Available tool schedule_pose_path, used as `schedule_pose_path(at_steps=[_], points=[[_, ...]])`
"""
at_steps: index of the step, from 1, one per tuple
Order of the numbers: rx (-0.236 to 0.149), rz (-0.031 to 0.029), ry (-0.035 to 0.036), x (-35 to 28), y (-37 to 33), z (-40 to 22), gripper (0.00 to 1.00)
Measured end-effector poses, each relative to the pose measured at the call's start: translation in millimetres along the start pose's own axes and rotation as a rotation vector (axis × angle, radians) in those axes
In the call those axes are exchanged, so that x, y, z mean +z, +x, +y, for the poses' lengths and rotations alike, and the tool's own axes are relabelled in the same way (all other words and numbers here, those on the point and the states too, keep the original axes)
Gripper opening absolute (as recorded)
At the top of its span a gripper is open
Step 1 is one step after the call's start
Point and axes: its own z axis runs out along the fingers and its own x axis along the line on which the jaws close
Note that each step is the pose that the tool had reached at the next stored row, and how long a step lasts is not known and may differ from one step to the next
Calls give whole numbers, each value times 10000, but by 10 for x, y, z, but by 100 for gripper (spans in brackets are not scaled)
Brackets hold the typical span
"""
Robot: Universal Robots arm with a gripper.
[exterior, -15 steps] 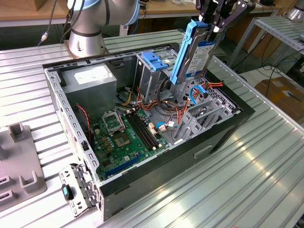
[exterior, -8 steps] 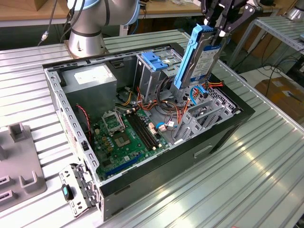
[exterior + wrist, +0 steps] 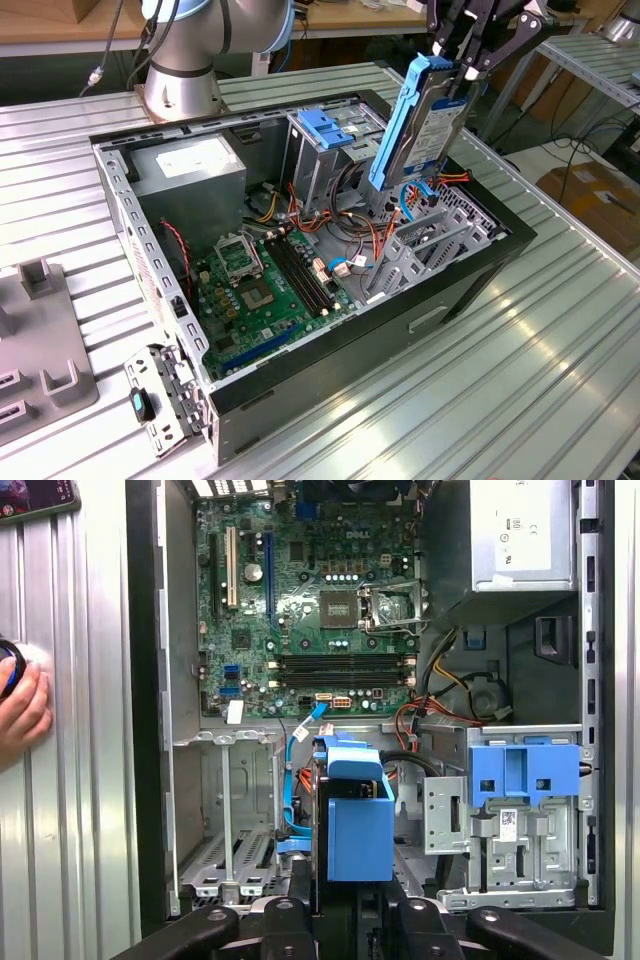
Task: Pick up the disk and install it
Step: 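Pick up the disk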
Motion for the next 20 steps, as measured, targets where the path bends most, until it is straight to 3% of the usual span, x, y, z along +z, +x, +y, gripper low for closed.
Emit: schedule_pose_path(at_steps=[10,20], points=[[0,2,0,-7,1,0,35],[1,0,0,-132,3,-2,35]])
